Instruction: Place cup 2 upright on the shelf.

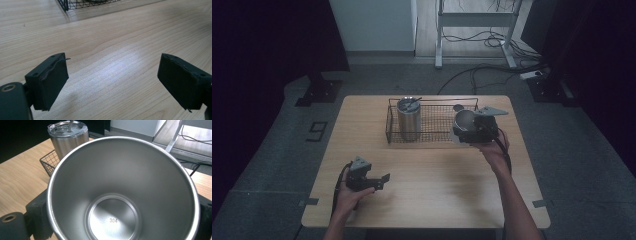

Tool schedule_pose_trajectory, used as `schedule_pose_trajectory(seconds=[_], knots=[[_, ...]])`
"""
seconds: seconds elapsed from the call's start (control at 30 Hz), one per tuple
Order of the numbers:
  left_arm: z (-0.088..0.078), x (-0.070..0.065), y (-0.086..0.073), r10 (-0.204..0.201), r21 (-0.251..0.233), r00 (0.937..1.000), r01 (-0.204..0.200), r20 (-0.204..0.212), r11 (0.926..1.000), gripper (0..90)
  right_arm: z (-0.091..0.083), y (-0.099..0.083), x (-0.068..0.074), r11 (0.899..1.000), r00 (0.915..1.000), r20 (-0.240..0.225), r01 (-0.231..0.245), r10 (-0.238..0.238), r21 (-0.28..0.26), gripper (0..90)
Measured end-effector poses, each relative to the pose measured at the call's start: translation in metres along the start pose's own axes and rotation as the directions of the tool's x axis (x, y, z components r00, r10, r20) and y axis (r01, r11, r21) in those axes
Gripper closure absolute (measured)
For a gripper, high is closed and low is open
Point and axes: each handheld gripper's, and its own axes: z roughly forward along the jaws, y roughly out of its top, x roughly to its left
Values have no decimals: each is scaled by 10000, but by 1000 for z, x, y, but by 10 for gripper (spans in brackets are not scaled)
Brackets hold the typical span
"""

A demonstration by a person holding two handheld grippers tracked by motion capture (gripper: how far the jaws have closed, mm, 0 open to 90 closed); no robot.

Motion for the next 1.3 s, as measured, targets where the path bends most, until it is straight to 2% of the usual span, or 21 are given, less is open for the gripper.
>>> schedule_pose_trajectory(seconds=[0.27,0.67,1.3], knots=[[0,-3,0,185,8,9998,-185,-5,9998,97,8,5,-4,10000,10000,-29,0,0,30,69],[-3,-6,2,146,-127,9997,-143,215,9998,97,16,13,-9,9999,9999,97,-101,100,96,69],[2,-8,0,231,67,9995,-232,227,9997,97,30,21,-17,9995,9996,204,-194,189,259,70]])
